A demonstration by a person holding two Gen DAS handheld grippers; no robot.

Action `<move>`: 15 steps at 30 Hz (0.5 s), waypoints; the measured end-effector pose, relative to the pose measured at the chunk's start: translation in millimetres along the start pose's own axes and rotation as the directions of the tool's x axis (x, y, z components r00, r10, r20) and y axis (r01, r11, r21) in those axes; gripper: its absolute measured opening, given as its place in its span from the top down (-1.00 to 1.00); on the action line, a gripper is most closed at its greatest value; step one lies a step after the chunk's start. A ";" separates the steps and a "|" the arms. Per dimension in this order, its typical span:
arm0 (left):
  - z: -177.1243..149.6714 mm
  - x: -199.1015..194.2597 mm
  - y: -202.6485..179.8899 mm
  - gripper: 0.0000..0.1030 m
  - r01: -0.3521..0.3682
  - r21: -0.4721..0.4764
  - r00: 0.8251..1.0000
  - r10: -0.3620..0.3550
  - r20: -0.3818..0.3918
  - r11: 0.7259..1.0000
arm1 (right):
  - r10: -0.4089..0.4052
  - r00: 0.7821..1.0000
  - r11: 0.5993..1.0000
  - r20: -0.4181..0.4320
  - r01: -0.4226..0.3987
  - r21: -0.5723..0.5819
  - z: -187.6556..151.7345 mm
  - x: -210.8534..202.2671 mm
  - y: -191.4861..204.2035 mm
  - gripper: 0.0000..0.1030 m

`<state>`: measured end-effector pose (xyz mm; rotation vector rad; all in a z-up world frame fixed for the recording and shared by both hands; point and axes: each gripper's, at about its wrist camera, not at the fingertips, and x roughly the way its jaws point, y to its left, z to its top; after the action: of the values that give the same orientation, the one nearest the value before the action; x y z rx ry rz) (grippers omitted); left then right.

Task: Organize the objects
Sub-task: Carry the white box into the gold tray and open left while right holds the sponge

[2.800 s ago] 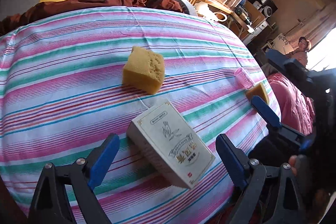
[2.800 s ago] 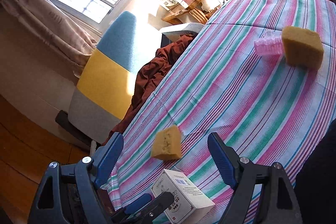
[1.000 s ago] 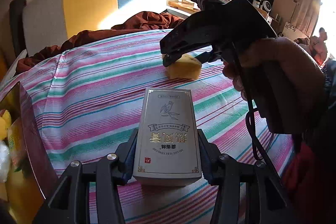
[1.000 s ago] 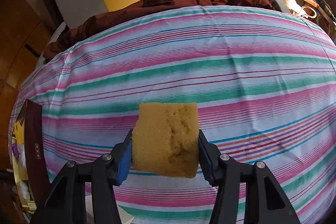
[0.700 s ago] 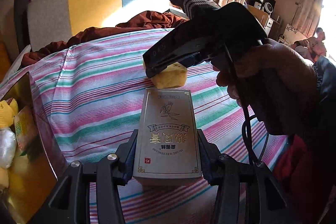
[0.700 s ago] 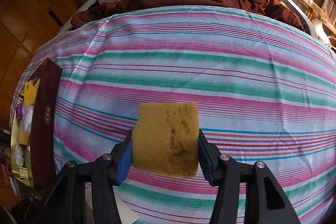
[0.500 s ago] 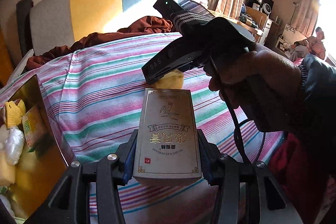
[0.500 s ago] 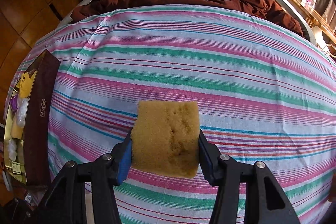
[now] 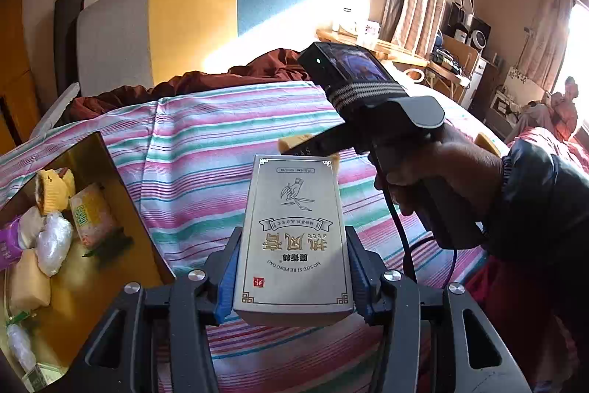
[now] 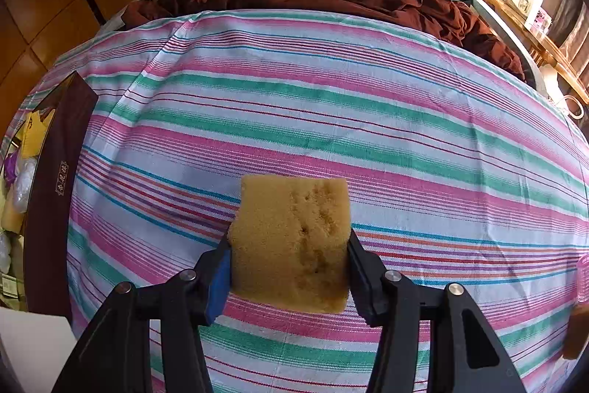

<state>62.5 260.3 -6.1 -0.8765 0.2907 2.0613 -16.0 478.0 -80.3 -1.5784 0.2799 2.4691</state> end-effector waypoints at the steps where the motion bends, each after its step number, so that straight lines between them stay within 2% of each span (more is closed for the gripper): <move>1: 1.2 -3.3 2.6 0.00 -0.006 -0.008 1.000 0.006 0.006 1.000 | -0.004 1.000 1.000 0.001 0.004 -0.003 -0.4 -0.3 0.1 -0.05; 4: 4.6 -12.0 15.3 0.00 -0.029 -0.041 0.999 0.030 0.023 0.999 | -0.015 1.000 1.000 0.003 0.015 -0.012 -2.2 0.0 1.1 -0.05; 10: 5.8 -30.8 50.2 0.00 -0.118 -0.111 0.992 0.123 0.034 0.987 | -0.041 0.999 0.999 0.006 0.042 -0.030 -3.5 0.7 4.3 -0.05; 15: 0.5 -43.9 87.4 0.00 -0.216 -0.193 0.975 0.223 0.015 0.957 | -0.065 0.998 0.997 0.013 0.066 -0.037 -4.2 1.7 10.0 -0.05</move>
<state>10.5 180.0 14.6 -0.9549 0.1793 2.3394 -15.6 467.4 -83.1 -1.5606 0.1789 2.4470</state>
